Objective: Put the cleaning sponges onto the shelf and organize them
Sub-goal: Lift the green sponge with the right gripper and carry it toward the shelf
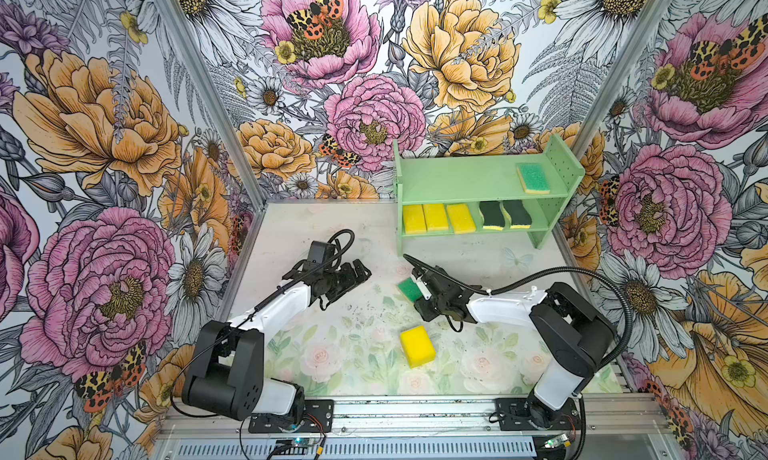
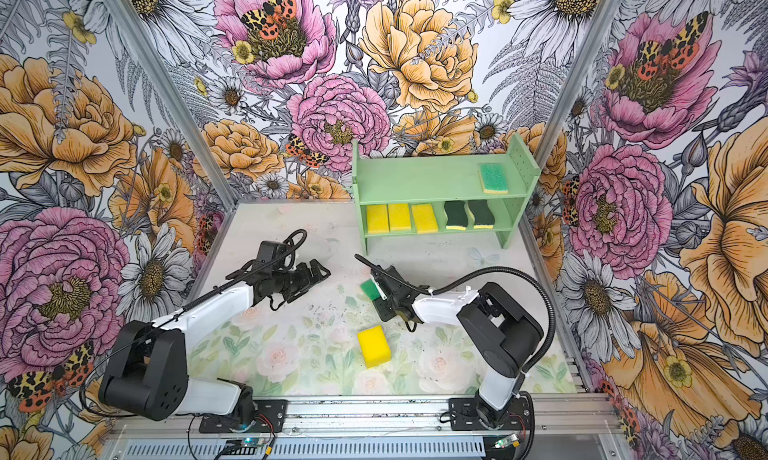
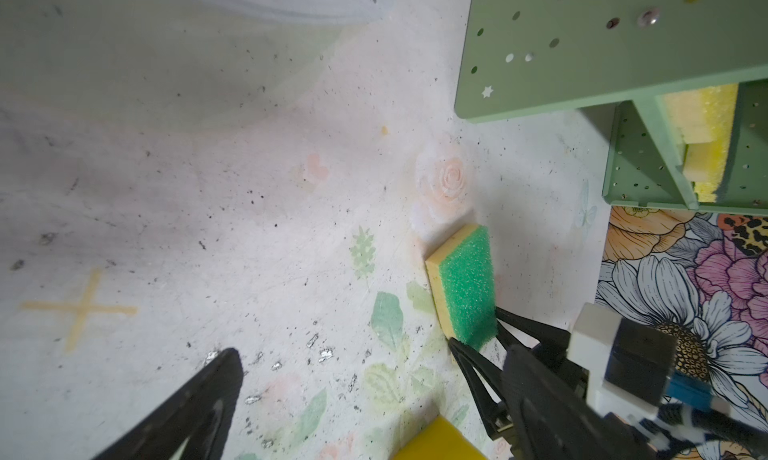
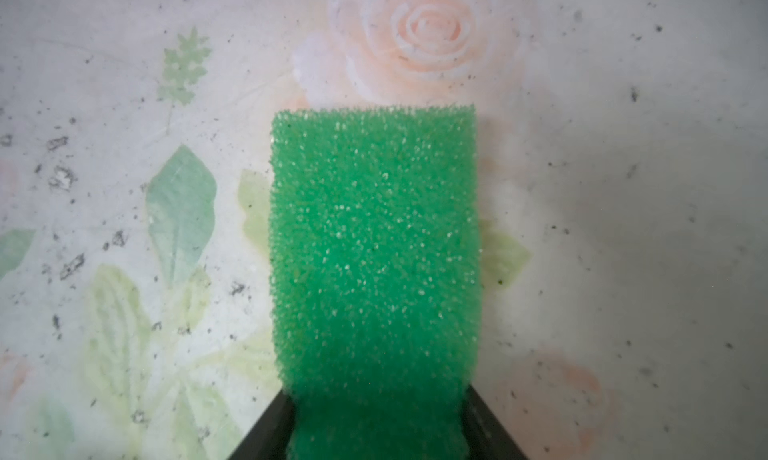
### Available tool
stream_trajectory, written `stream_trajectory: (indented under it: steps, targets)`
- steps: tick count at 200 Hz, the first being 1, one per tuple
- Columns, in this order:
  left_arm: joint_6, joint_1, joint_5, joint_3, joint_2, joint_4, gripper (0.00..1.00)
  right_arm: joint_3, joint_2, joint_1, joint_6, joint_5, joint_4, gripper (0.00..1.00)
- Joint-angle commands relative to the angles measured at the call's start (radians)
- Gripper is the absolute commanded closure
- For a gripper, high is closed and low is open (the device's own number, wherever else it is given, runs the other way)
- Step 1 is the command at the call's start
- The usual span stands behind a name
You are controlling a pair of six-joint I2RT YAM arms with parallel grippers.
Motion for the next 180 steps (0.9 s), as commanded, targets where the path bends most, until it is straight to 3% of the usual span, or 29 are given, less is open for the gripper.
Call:
stream_trajectory:
  steps: [1,103,180]
  targets:
    - [0.005,0.008,0.018,-0.011,-0.022,0.02,0.01,-0.004,-0.082,-0.014,0.005,-0.032,-0.031,0.55]
    - [0.007,0.01,0.02,-0.01,-0.028,0.019,0.01,0.177,-0.306,-0.112,-0.028,-0.13,-0.402,0.6]
    - [0.021,0.02,0.032,0.0,-0.03,0.019,0.01,0.549,-0.38,-0.199,-0.131,-0.077,-0.782,0.64]
